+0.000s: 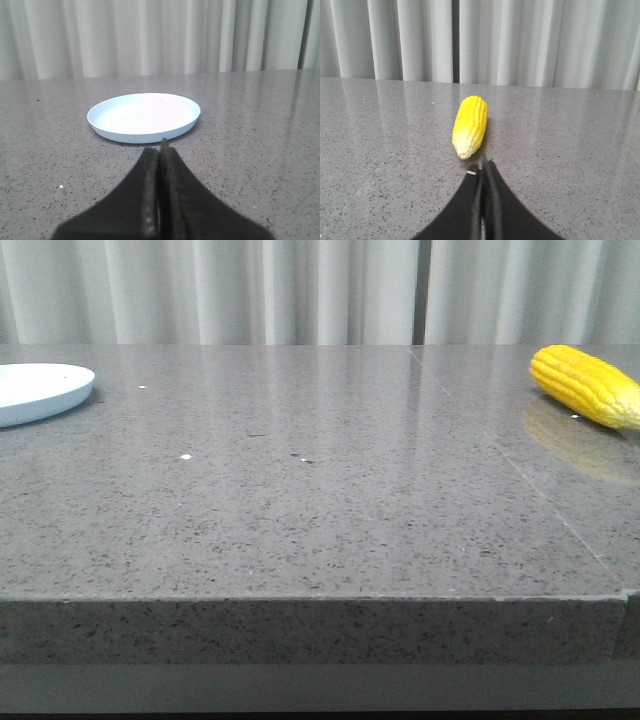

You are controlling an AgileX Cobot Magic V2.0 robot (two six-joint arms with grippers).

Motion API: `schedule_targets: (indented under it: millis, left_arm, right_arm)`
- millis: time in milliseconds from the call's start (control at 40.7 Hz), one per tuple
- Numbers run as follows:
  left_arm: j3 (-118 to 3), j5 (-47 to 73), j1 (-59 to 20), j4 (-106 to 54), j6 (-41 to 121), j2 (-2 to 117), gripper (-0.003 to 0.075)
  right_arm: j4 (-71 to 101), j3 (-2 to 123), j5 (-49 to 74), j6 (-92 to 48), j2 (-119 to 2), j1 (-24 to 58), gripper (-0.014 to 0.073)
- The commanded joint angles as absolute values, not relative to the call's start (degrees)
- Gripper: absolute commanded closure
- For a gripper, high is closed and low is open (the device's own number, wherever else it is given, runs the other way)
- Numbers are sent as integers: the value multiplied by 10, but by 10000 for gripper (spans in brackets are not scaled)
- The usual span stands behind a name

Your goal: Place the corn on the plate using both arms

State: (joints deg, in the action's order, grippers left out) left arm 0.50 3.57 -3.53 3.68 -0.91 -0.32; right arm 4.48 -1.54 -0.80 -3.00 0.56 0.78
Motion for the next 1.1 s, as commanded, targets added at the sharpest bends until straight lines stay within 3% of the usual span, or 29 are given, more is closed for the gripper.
schedule_targets:
  millis: [0, 565, 810, 1080]
  left_arm:
    - [19, -11, -36, 31, -10, -13, 741]
    - [19, -12, -36, 31, -10, -13, 741]
    - [15, -107, -36, 30, -10, -13, 741]
    - [-114, -39, -36, 24, -10, -9, 741]
  right_arm:
    - [44, -3, -61, -29, 16, 5, 661]
    - [44, -3, -64, -29, 16, 5, 661]
    - [45, 1, -61, -29, 16, 5, 661]
    - [45, 100, 47, -29, 15, 5, 661]
